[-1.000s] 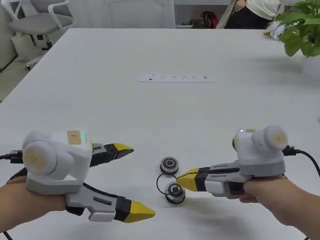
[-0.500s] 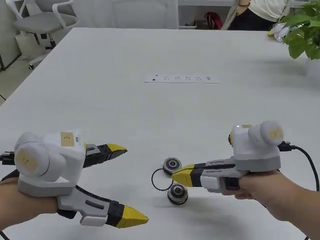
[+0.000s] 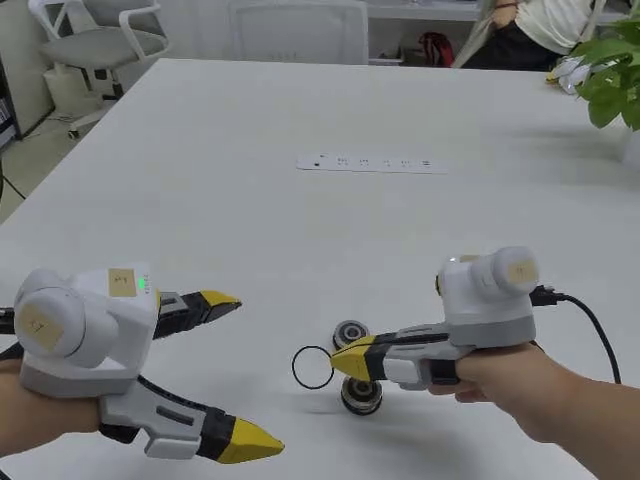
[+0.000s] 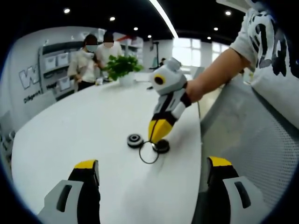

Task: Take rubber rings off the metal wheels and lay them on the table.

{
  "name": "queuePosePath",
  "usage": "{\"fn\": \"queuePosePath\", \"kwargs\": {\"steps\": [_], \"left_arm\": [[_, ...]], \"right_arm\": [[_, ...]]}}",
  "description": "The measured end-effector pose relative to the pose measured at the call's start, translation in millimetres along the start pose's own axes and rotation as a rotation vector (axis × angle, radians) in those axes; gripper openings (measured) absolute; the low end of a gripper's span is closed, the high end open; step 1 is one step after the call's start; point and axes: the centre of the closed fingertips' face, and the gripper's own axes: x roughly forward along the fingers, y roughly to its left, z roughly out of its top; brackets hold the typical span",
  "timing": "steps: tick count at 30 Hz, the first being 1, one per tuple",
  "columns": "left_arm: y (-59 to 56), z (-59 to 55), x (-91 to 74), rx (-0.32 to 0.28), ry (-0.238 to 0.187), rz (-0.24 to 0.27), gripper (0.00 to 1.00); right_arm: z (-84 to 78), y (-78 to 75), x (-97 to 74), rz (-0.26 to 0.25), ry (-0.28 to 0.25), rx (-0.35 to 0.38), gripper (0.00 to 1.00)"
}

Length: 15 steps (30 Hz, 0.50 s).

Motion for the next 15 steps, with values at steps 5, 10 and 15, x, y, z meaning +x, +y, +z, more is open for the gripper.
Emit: {"fn": "queuePosePath", "kwargs": {"steps": [5, 10, 15], "left_arm": [[2.5, -1.6, -2.0, -0.002, 0.001, 0.009, 0.97], [4.4, -0.5, -3.1, -0.007, -0.004, 0.019, 0.97], [7.3, -1.5, -5.3, -0.006, -0.002, 0.026, 0.96]], "right_arm": [[-3.6, -2.0, 12.1, -0.02, 0.025, -0.019, 0.0], [-5.8, -8.6, 18.4, -0.057, 0.043, -0.033, 0.0], [-7.1, -16.0, 22.4, -0.098, 0.058, -0.045, 0.0]]}}
